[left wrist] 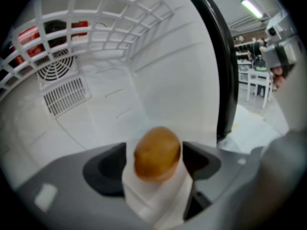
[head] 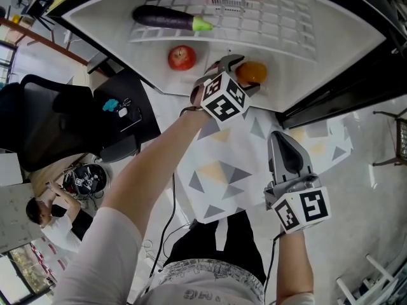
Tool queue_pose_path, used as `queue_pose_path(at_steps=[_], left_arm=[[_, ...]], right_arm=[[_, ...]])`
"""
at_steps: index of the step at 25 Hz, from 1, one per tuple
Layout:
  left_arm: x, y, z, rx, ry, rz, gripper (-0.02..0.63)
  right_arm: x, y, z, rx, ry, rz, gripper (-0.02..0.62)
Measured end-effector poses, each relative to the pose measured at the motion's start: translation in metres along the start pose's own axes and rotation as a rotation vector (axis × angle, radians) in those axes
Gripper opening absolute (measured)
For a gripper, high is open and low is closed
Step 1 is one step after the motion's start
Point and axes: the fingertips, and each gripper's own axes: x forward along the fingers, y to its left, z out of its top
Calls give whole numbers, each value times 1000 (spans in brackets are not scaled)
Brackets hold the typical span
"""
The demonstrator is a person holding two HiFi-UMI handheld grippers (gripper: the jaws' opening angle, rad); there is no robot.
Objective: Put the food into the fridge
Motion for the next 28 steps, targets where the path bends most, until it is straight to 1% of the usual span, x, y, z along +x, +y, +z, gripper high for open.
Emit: queue_pose_path(at_steps=[7, 12, 16, 22, 28], left_arm=[[-17, -6, 8, 2, -13, 2, 370], [-39, -12, 21, -13, -42, 2, 363], [-62, -19, 36, -19, -71, 1, 312], [-104, -25, 61, -19, -150, 69, 188], [-147, -33, 78, -40, -199, 96, 132]], right_arm=[[-6, 9, 7, -1, -15, 1, 2], [-9, 16, 18, -2, -26, 5, 2], [-12, 23, 30, -13, -39, 8, 2], [-21, 34, 50, -33, -60, 6, 2], [-33, 50, 67, -50, -71, 7, 2]])
